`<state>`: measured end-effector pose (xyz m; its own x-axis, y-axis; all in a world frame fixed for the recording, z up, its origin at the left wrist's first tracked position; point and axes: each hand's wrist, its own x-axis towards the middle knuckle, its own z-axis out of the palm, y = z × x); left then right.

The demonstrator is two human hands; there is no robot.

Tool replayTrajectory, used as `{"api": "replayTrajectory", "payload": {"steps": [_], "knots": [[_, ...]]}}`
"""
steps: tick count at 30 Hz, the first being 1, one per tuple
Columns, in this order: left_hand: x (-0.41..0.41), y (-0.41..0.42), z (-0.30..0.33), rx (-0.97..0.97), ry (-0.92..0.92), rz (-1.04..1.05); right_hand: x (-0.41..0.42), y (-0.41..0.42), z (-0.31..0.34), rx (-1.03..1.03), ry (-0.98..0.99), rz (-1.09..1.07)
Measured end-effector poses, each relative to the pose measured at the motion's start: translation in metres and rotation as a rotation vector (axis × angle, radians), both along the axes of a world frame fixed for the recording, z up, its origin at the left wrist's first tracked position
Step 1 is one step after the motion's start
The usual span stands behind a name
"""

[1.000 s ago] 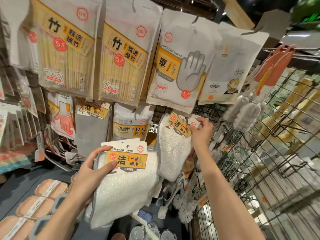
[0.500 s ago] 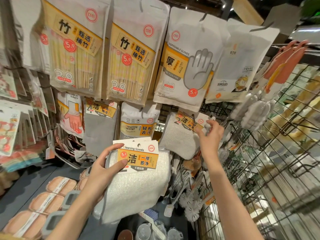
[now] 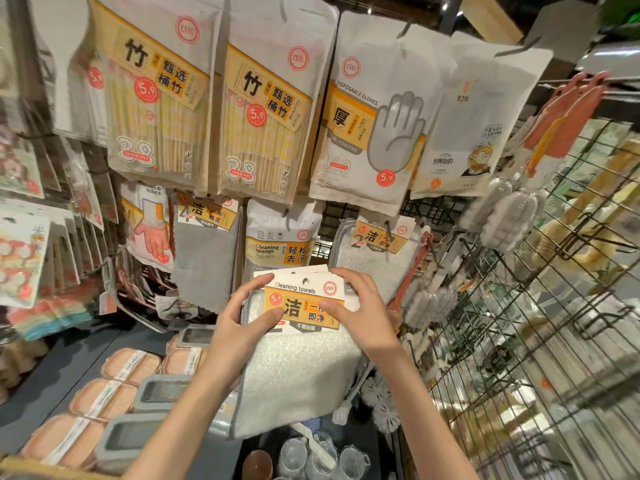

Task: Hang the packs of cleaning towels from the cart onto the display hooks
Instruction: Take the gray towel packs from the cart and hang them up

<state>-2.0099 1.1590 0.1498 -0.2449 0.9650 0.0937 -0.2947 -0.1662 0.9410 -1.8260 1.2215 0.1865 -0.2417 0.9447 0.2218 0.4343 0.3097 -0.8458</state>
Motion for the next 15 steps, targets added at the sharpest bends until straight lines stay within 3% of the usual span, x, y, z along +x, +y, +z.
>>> {"api": "replayTrajectory", "payload": {"steps": [8, 15], "knots": [[0.006, -0.005, 0.0, 0.011, 0.027, 0.021, 0.003, -0.012, 0.003, 0.022, 0.07, -0.105], [0.001, -0.014, 0.009, -0.004, 0.134, -0.006, 0.011, -0.015, 0.012, -0.013, 0.161, -0.052]]}}
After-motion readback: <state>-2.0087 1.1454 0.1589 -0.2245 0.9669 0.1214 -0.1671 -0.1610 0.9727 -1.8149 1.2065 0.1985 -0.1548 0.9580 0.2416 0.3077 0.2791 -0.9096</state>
